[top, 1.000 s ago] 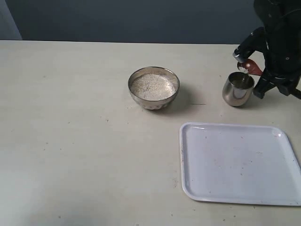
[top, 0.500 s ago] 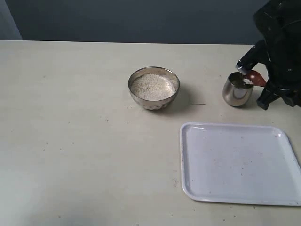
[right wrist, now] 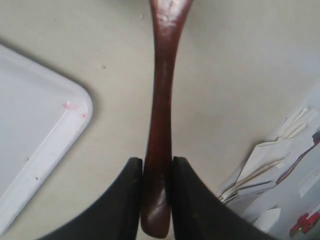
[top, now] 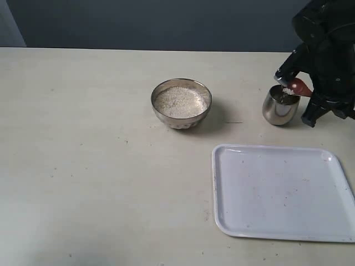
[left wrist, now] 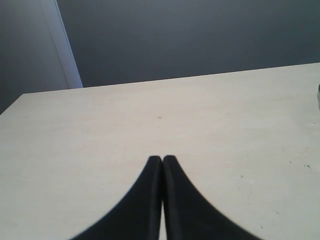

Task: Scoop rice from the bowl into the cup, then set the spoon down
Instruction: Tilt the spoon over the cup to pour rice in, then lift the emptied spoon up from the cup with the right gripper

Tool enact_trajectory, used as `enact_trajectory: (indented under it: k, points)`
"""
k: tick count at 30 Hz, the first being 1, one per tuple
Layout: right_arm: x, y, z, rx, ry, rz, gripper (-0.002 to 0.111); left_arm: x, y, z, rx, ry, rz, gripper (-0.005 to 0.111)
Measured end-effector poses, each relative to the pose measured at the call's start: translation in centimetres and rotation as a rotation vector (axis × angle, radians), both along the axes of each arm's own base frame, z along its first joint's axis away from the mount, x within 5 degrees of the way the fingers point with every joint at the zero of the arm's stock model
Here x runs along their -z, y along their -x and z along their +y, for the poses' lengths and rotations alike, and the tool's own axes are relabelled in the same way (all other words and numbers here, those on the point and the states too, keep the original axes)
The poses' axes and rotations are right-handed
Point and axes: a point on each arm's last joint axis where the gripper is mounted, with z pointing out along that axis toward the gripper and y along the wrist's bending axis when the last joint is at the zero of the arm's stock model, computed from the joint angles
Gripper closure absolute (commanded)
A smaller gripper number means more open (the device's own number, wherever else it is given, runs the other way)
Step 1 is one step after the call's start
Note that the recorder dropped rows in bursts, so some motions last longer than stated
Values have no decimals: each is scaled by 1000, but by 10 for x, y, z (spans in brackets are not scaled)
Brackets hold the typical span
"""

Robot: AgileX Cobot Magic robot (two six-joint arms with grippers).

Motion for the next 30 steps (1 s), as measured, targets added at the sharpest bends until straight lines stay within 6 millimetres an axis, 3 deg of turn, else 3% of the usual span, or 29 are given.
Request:
enact_trajectory:
  k: [13,30]
  points:
    - [0,1,14,-73,87,-53,109,0,0,0,0,0,0,106]
    - [8,4,9,-87,146,-51,109,0,0,0,0,0,0,106]
